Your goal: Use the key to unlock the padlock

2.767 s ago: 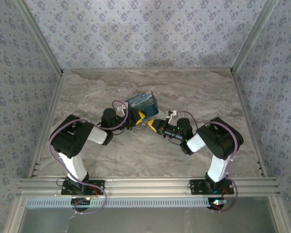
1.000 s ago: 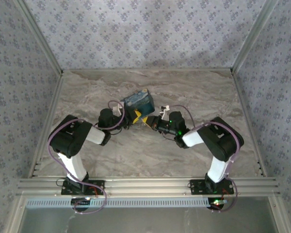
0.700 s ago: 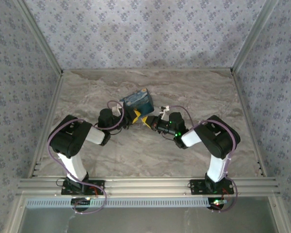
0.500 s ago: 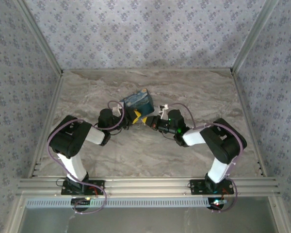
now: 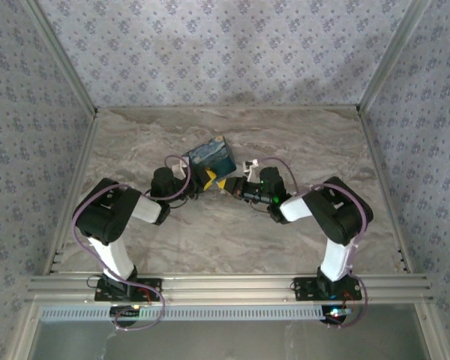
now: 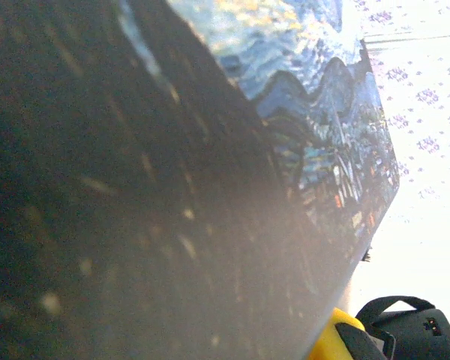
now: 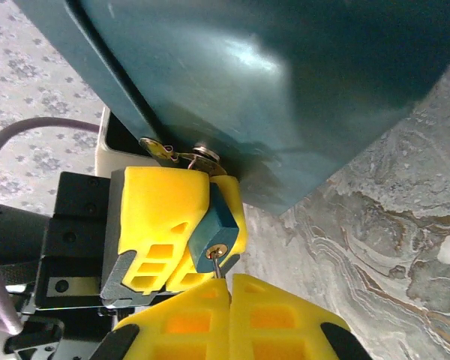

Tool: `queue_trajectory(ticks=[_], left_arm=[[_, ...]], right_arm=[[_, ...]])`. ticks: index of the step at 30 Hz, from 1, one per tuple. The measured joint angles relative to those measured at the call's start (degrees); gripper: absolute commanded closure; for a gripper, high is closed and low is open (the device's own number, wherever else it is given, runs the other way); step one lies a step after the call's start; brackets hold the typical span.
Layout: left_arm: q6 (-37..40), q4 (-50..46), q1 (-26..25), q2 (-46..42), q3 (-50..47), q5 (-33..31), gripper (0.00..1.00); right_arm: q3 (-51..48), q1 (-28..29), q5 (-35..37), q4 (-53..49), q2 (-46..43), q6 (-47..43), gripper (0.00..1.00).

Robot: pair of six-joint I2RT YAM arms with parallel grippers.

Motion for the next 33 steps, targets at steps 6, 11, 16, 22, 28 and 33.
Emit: queue_trajectory(ticks=[6, 11, 16, 22, 28, 33], left_arm=[[0.42, -0.68, -0.02, 0.00, 0.02, 0.79, 1.00], [0.81, -1.20, -0.09, -0.22, 0.02, 4.31, 1.00], [1.77, -2.60, -0.83, -1.01, 0.07, 7.72, 1.00], [2.54, -3.45, 1.88, -1.22, 0.70, 3.56, 1.00], [2.95, -4.61, 2.03, -1.22, 0.74, 1.97, 1.00], [2.95, -4.59, 1.95, -1.22, 0.83, 1.99, 1.00]], right_arm=[[-1.25, -0.15, -0.44, 0.59, -0.42, -0.04, 1.00], [-4.04, -0.04, 0.04, -4.31, -5.66, -4.92, 1.00], [-7.56, -0.04, 0.11, -6.95, -10.64, -8.52, 1.00], [-12.00, -0.28, -0.48, -16.59, -17.90, -13.03, 1.00], [-12.22, 0.52, 1.03, -25.35, -29.09, -18.73, 1.00], [-9.88, 2.71, 4.70, -34.75, -42.60, -26.03, 1.00]])
